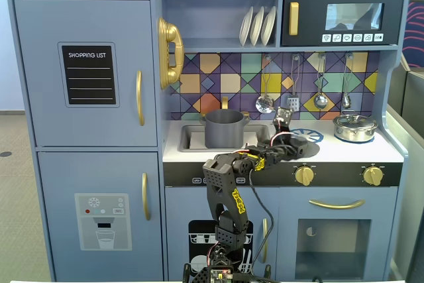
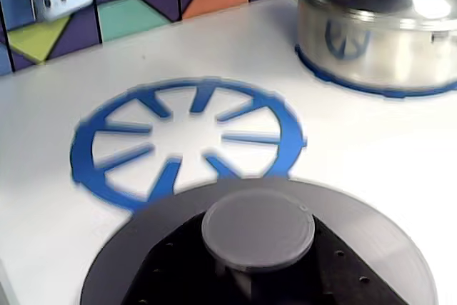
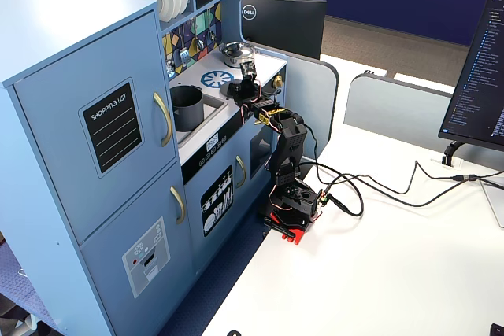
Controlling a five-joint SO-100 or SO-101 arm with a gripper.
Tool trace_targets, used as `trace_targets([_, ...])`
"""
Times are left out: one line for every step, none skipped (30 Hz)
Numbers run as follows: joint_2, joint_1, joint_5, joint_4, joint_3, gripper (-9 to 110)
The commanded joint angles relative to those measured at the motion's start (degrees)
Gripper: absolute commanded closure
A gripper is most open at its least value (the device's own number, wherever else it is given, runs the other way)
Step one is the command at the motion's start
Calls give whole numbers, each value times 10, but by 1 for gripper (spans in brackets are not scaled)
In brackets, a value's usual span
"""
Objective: Pick up the lid from the counter and put it on the gray recipient
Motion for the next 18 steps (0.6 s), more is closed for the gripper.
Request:
trace_targets([11, -11, 5, 18, -98, 102])
trace_targets([14, -16, 6, 33, -119, 102])
trace_targets([18, -21, 6, 45, -140, 102])
trace_targets([22, -27, 7, 59, -160, 102])
trace_targets([27, -35, 9, 77, -183, 102])
trace_targets([33, -46, 11, 99, -205, 102])
trace_targets([41, -57, 15, 120, -222, 102])
trace_targets([50, -69, 19, 137, -236, 102])
trace_targets([59, -84, 23, 153, -247, 102])
trace_targets([69, -103, 25, 167, -254, 102])
trace_targets([80, -121, 26, 178, -256, 102])
trace_targets([91, -142, 26, 192, -256, 102])
trace_targets([105, -160, 26, 209, -253, 102])
trace_targets([119, -178, 29, 224, -248, 102])
trace_targets([131, -194, 31, 231, -240, 102])
trace_targets([141, -207, 30, 234, -230, 102])
trace_targets([149, -220, 27, 234, -221, 102])
trace_targets([156, -231, 25, 233, -214, 102])
